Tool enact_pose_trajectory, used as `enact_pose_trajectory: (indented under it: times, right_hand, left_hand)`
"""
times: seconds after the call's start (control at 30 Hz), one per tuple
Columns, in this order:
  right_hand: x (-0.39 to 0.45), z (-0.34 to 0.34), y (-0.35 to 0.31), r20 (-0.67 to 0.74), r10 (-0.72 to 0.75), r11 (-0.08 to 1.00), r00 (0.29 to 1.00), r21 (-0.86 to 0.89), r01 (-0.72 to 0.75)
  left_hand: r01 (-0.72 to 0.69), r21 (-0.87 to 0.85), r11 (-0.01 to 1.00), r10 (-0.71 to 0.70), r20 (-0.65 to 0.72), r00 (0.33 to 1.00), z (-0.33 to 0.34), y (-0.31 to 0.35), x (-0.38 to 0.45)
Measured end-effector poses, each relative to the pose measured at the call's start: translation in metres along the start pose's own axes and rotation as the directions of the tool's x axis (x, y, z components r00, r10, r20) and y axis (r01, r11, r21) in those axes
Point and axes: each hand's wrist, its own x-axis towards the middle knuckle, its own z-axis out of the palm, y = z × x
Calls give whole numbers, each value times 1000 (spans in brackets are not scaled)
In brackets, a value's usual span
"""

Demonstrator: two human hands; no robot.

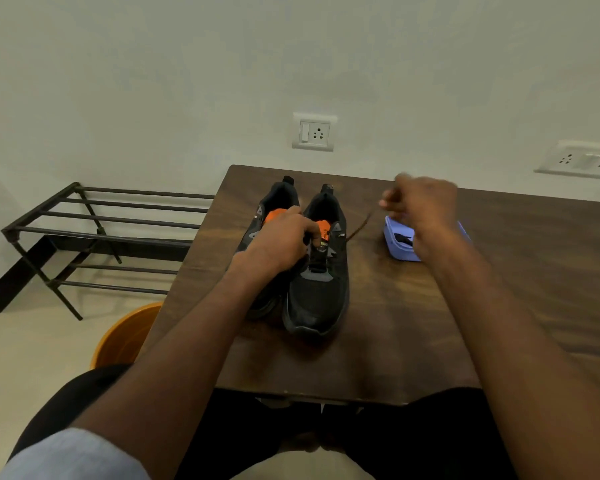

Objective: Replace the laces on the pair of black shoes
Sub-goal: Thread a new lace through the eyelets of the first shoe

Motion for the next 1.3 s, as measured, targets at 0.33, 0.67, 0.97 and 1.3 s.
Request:
enact_pose_trajectory:
  times: [0.33,0.67,0.97,1.3]
  right_hand:
    - [-18,34,37,602,80,491,795,-718,494]
    - [-8,20,7,67,-116,972,991,-197,127]
    - [-16,18,24,509,-10,504,861,-741,444]
    - [-16,15,14,-58,-304,641,951,-751,159]
  left_hand:
    - [-11,-9,1000,12,12,1000,4,1,1]
    - [-23,-117,993,34,93,995,3,0,3]
    - [-41,-106,994,52,96,994,8,-5,8]
    - [-7,-135,991,20,91,996,8,-9,10]
